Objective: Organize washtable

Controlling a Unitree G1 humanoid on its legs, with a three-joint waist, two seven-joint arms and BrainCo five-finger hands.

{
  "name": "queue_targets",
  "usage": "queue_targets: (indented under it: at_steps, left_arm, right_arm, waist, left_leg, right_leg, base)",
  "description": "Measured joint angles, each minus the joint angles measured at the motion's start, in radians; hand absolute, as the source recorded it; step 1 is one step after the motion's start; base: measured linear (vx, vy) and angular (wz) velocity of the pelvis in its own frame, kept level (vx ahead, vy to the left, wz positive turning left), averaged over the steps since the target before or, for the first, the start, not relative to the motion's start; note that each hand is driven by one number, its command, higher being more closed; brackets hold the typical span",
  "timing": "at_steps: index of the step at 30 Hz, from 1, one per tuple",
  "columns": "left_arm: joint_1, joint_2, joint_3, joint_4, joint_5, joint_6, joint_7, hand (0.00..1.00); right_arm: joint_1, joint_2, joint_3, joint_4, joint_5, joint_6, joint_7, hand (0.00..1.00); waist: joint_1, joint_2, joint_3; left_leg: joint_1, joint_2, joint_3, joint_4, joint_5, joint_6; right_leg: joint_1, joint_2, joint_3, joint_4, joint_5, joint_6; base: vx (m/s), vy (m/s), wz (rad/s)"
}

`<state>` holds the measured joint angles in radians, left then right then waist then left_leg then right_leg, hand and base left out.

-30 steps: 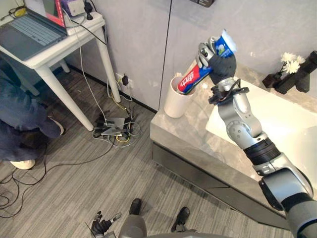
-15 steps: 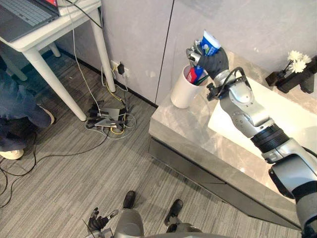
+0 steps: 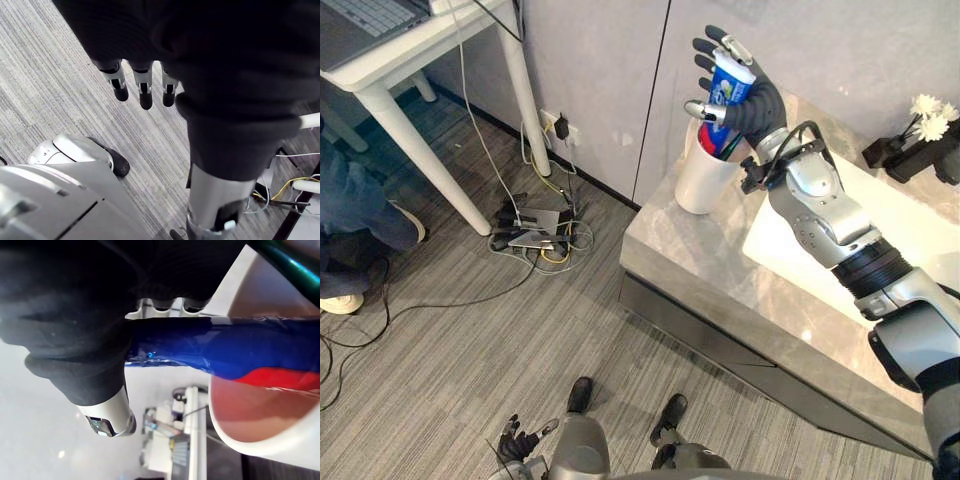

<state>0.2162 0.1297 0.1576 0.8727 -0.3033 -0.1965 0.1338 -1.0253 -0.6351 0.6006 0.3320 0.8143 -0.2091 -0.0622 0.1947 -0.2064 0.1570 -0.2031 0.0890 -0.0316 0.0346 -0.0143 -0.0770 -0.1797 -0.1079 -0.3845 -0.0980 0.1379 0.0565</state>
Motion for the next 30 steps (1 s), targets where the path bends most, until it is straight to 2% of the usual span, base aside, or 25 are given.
queue_targets:
  at_steps: [17, 26, 30]
  left_arm:
    - [0.001, 0.005, -0.002, 0.004, 0.0, 0.001, -0.001, 0.0]
    - [0.003, 0.012, 0.0, 0.004, 0.002, 0.001, -0.001, 0.0]
    - [0.003, 0.014, 0.0, 0.005, 0.002, 0.001, -0.001, 0.0]
  right_arm:
    - [0.0, -0.007, -0.004, -0.001, 0.0, 0.0, 0.001, 0.0]
    - [0.015, -0.067, -0.019, -0.083, 0.0, -0.003, 0.02, 0.0]
    - [0.036, -0.082, -0.053, -0.123, 0.0, -0.02, 0.022, 0.0]
  waist:
    - [-0.016, 0.001, 0.001]
    - [-0.03, 0.002, 0.001]
    - [-0.043, 0.001, 0.001]
  left_leg:
    - [0.015, 0.001, 0.014, -0.001, 0.0, 0.0]
    - [0.042, 0.004, 0.049, -0.003, -0.001, 0.001]
    - [0.044, 0.005, 0.059, -0.003, -0.001, 0.001]
  right_leg:
    - [0.001, 0.0, 0.018, 0.009, 0.0, 0.0]
    - [0.001, -0.001, 0.058, 0.025, 0.0, 0.0]
    - [-0.001, 0.0, 0.062, 0.026, 0.001, 0.0]
  base:
    - [0.0, 0.001, -0.01]
    - [-0.01, 0.018, -0.11]
    - [0.01, 0.009, -0.04]
